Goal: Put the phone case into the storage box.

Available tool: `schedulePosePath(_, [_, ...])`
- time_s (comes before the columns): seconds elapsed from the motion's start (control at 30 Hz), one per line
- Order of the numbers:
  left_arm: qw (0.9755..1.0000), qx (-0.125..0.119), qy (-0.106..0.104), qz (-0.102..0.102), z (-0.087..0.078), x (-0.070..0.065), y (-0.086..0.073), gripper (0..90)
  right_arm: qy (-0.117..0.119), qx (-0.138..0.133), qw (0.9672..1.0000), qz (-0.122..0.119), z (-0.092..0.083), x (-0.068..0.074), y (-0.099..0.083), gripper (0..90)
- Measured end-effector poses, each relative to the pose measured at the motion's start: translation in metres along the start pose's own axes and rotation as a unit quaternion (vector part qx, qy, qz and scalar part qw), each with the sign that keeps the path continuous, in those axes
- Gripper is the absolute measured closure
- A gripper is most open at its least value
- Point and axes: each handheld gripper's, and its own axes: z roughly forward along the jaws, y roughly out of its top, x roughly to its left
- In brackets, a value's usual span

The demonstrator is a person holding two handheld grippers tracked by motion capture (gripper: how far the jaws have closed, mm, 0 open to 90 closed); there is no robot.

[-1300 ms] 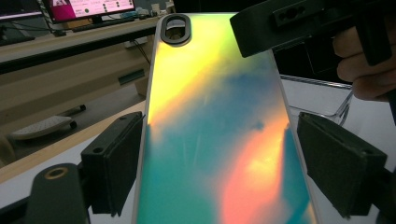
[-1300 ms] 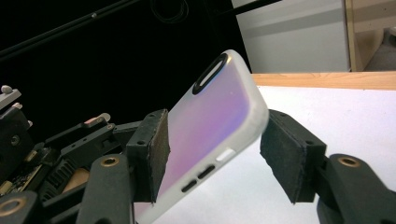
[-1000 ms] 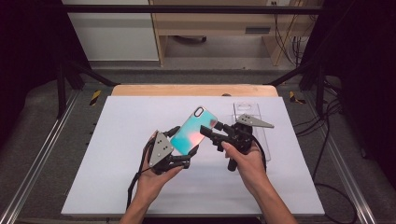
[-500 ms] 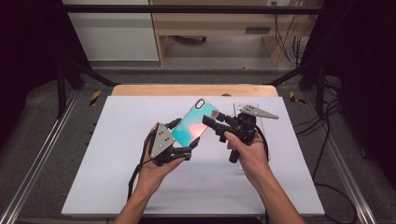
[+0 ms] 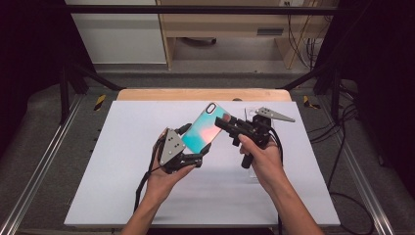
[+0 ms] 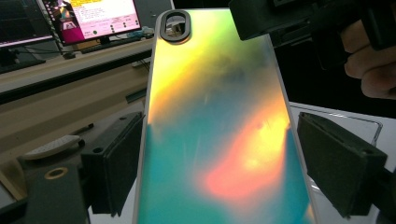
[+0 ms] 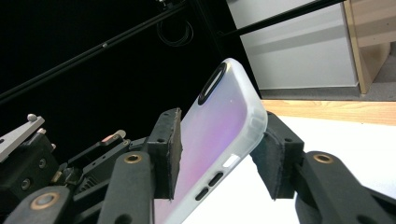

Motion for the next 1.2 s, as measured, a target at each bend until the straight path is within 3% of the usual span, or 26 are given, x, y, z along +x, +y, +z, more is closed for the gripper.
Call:
schedulePosePath(0.43, [1.0, 0.0, -0.005, 0.002, 0.001, -0.003, 0.001, 16.2, 0.01, -0.006, 0.9997, 0.022, 0.001, -0.006, 0.003, 67.9])
schedulePosePath(0.9, [0.9999, 0.012, -0.001, -0.001, 0.004, -0.002, -0.005, 16.3, 0.06, -0.011, 0.9966, 0.055, 0.002, -0.003, 0.003, 80.2])
schedulePosePath(1.07, [0.9999, 0.012, 0.0, -0.004, 0.005, -0.002, -0.006, 16.3, 0.061, -0.011, 0.9963, 0.058, 0.003, 0.001, 0.003, 80.8])
schedulePosePath(1.2, [0.9999, 0.013, 0.001, -0.01, 0.006, -0.003, -0.007, 16.2, 0.057, -0.008, 0.9974, 0.044, 0.003, 0.004, 0.004, 80.9])
